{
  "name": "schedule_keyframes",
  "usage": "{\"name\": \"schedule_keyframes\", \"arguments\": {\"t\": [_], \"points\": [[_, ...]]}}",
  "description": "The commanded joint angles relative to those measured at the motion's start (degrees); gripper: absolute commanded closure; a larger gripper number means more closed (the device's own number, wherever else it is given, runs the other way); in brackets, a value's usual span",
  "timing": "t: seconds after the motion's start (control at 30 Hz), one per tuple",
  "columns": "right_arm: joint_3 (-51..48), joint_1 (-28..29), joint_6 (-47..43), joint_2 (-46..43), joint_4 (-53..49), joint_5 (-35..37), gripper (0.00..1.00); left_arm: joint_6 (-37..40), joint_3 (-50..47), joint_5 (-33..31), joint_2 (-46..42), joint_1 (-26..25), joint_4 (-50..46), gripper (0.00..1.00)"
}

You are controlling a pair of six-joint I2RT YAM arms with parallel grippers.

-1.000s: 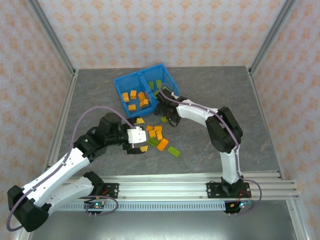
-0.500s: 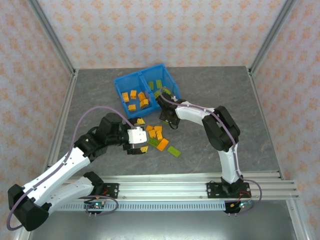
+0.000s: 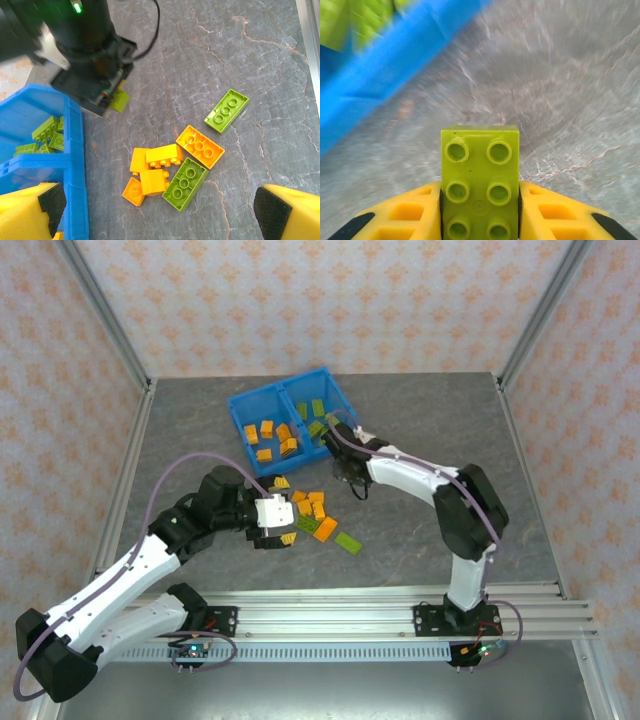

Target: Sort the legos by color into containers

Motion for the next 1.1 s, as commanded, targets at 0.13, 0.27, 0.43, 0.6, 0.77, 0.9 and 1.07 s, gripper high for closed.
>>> {"name": "schedule_keyframes", "arguments": {"t": [0.13, 0.27, 0.43, 0.6, 0.77, 0.9, 1.07], "points": [[12.21, 0.96, -23.73, -2.33, 3.03, 6.57, 0.69, -4.85, -1.54, -5.18, -5.19, -0.89, 9.45, 0.00], [28.39, -2.13, -30.05, 8.73, -1.82, 2.77, 0.70, -5.47, -2.33, -10.66, -7.01, -0.90, 11.12, 0.00], [52.09, -5.45, -33.44, 25.09, -9.23, -0.09, 0.69, -4.78, -3.47, -18.33, -9.80, -1.16, 12.76, 0.00], [72.42, -7.81, -32.66, 39.71, -15.36, -4.20, 0.67, -5.67, -4.19, -21.83, -10.54, -1.33, 14.77, 0.00], [75.76, -8.40, -30.60, 43.97, -13.21, -8.30, 0.62, -7.25, -3.68, -20.97, -9.47, -1.42, 15.12, 0.00], [78.67, -8.28, -29.12, 43.90, -13.86, -9.33, 0.43, -6.65, -3.31, -20.33, -9.01, -1.51, 14.31, 0.00], [77.94, -8.27, -28.03, 38.05, -15.38, -8.00, 0.38, -5.98, -3.39, -20.46, -9.01, -1.48, 13.72, 0.00]]}}
